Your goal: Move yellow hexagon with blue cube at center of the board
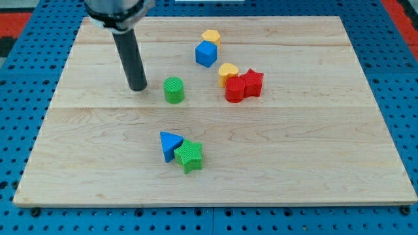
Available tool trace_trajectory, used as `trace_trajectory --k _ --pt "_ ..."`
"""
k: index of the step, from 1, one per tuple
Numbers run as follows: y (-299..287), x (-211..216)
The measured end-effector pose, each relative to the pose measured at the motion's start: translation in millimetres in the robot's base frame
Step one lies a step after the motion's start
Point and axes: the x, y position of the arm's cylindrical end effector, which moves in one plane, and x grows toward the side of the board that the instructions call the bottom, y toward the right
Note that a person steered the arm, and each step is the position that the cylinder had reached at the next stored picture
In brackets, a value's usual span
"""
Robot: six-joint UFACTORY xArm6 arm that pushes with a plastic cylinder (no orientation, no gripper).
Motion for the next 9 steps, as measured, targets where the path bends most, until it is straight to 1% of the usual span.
trace_trajectory --k 1,2,3,4,5,6,7,8,9 --pt "42.8 6.1" --pt "125.8 0.2" --pt "106.3 -10.3" --pt "66.1 -60.4" --pt "20.3 -143.4" --pt "85.6 -186.9" --pt "133.4 -186.9" --pt "133.1 -174.5" --pt "111.0 -139.3"
